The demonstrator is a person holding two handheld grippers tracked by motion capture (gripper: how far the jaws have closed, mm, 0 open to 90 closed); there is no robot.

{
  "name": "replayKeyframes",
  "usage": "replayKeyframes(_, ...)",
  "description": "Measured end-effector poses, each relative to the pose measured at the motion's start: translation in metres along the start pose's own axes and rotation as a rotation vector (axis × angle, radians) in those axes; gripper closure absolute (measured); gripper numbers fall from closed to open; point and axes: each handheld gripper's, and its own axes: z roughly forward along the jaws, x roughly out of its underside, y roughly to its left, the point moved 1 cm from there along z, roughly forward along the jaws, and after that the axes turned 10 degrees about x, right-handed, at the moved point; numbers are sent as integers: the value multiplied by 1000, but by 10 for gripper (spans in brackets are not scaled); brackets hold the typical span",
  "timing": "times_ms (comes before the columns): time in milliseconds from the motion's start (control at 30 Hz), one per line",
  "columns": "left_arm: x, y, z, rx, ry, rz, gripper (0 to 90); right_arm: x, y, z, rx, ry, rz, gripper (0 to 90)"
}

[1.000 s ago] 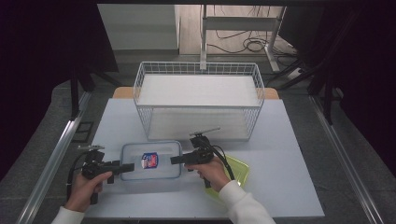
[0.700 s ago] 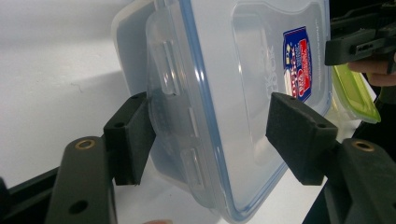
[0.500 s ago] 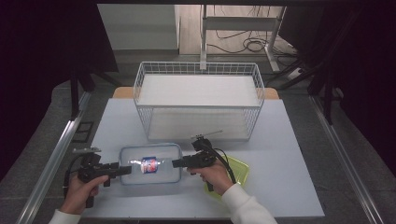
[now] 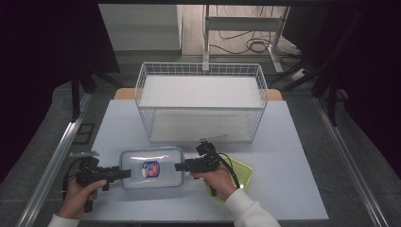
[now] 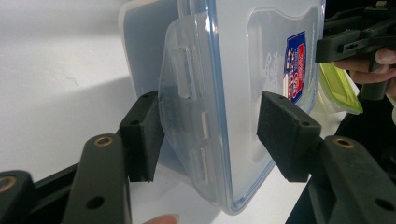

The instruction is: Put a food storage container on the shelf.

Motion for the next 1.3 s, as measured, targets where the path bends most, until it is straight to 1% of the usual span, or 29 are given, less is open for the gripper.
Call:
replayKeyframes(67,1,0,-1,3,-2,1,431,1,0,-1,-1,-4,0,529)
replayKeyframes(133,2,0,-2,10,-6,0,440,2,-1,-1,-11,-8,13,530)
replayKeyframes(367,5,0,-4,23,-8,11,458,4,1,-2,-13,-11,-5,530)
replayKeyframes(533,6,-3,-4,27,-4,13,460,6,0,-4,-17,-13,-2,530)
replayKeyframes(600,6,-4,-3,33,-5,13,463,7,0,-5,-22,-14,8,531)
replayKeyframes(667,6,-5,-3,41,-7,16,469,7,-1,-7,-22,-18,7,531)
replayKeyframes(733,6,-6,-3,40,-2,17,470,8,0,-9,-21,-23,4,531)
replayKeyframes(900,4,-12,-2,38,-9,33,471,9,0,-14,-21,-36,1,531)
replayKeyframes(1000,2,-16,-2,39,-9,47,472,9,1,-20,-18,-50,-6,531)
replayKeyframes(1100,-2,-22,0,39,-18,52,473,9,1,-26,-13,-63,-15,531)
replayKeyframes(1167,-6,-26,3,35,-18,66,474,8,0,-32,-9,-76,-23,531)
replayKeyframes(1233,-9,-30,4,35,-18,78,473,7,1,-37,2,-91,-50,531)
replayKeyframes(1300,-12,-34,5,39,-22,89,474,6,1,-44,6,-102,-55,531)
